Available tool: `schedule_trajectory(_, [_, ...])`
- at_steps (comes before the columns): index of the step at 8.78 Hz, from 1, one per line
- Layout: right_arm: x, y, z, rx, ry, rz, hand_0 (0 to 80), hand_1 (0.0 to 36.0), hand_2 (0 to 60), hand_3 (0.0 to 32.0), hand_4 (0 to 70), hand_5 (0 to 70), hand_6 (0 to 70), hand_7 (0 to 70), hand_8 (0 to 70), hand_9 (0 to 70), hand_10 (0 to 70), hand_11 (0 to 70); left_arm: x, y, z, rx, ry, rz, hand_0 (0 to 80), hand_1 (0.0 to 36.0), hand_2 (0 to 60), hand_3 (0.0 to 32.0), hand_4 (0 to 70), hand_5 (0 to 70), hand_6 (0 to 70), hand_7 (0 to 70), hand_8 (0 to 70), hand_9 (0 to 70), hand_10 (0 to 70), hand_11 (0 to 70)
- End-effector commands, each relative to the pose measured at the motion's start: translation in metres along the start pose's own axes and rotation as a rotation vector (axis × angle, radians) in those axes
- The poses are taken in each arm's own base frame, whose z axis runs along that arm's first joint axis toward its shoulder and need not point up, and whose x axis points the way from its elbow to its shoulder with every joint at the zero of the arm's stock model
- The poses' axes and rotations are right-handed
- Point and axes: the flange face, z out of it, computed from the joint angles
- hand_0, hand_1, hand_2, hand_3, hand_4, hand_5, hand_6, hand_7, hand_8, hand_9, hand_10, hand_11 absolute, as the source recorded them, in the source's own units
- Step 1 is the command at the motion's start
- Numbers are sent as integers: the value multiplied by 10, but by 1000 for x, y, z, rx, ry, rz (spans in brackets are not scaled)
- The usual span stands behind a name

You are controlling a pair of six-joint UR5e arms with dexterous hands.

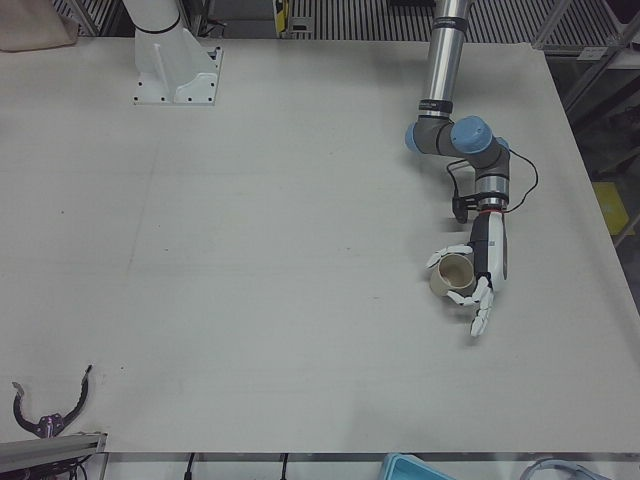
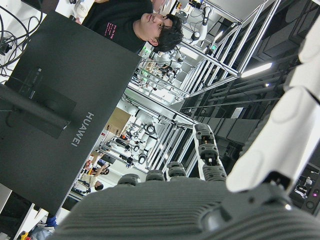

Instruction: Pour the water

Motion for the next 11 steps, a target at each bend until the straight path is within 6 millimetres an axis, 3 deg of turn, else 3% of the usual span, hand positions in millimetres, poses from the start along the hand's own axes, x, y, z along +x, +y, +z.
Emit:
schedule_trajectory(1, [1, 1, 1, -1, 0, 1, 425, 92, 91, 0, 81, 65, 41, 46, 8, 17, 0, 6, 1, -7, -10, 52, -29, -59, 430, 280, 600, 0, 301, 554, 64, 100, 39, 77, 68, 110])
schedule_trajectory(4, [8, -6, 6, 19, 8, -18, 423, 91, 94, 0, 83, 66, 43, 52, 12, 21, 0, 9, 32, 65, 15, 47, -32, -156, 405, 313, 600, 0, 290, 549, 56, 95, 27, 61, 61, 101])
schedule_trajectory(6, [41, -30, 28, 9, 6, -14, 441, 102, 88, 0, 68, 57, 33, 38, 10, 7, 0, 0, 54, 116, 29, 5, -19, -176, 403, 360, 600, 0, 252, 656, 50, 91, 20, 51, 59, 102])
schedule_trajectory(7, [65, -49, 43, 7, 3, -12, 458, 121, 97, 0, 45, 43, 19, 14, 7, 2, 0, 7, 71, 147, 33, -10, -11, -183, 398, 360, 600, 0, 238, 696, 50, 91, 20, 50, 61, 106])
schedule_trajectory(8, [85, -68, 55, -9, -8, 4, 467, 134, 79, 0, 14, 32, 1, 0, 0, 0, 0, 7, 83, 172, 36, -29, -15, -188, 387, 360, 600, 0, 232, 700, 49, 92, 20, 51, 62, 109])
schedule_trajectory(9, [87, -77, 58, -17, -25, 22, 468, 140, 65, 24, 0, 19, 0, 0, 0, 0, 0, 0, 87, 188, 39, -51, -31, -192, 393, 360, 600, 0, 238, 700, 51, 97, 20, 52, 62, 109])
schedule_trajectory(10, [81, -86, 45, -10, -17, 31, 471, 145, 56, 18, 0, 23, 0, 0, 0, 0, 0, 0, 87, 194, 38, -51, -42, -192, 397, 360, 600, 0, 239, 700, 51, 96, 20, 51, 61, 108])
schedule_trajectory(11, [77, -96, 19, -3, 13, 23, 466, 140, 53, 18, 0, 25, 0, 0, 0, 0, 0, 0, 87, 195, 38, -46, -44, -189, 405, 360, 600, 0, 244, 698, 53, 100, 20, 52, 62, 109])
